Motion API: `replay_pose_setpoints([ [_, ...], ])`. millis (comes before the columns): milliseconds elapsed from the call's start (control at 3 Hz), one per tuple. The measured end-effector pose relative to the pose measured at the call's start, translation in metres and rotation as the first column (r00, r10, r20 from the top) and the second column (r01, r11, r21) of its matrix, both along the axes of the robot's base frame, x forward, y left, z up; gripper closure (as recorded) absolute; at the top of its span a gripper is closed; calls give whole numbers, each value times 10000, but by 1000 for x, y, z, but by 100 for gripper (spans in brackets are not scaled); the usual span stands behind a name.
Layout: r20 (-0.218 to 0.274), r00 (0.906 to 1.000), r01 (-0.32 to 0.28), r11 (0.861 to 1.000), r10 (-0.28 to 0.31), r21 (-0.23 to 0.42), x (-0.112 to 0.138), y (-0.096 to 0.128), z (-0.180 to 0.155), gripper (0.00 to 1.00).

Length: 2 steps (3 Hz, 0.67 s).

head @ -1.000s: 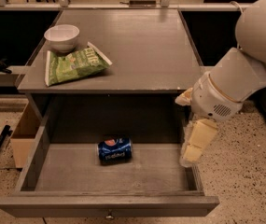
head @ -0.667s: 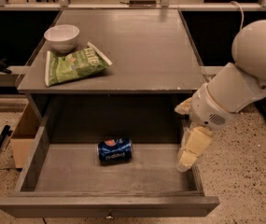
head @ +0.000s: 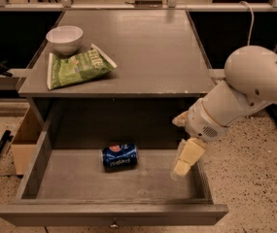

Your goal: Pick pepsi can from top drawer and place on counter

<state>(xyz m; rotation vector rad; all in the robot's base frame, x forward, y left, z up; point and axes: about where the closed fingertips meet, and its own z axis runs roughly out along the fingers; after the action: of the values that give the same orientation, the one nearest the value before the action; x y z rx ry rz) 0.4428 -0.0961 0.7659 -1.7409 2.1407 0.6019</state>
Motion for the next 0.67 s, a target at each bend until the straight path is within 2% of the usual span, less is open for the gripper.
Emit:
replay_pose_setpoints([
  [667,-355,9992,-149,9975,174,696,19,31,-37,0],
])
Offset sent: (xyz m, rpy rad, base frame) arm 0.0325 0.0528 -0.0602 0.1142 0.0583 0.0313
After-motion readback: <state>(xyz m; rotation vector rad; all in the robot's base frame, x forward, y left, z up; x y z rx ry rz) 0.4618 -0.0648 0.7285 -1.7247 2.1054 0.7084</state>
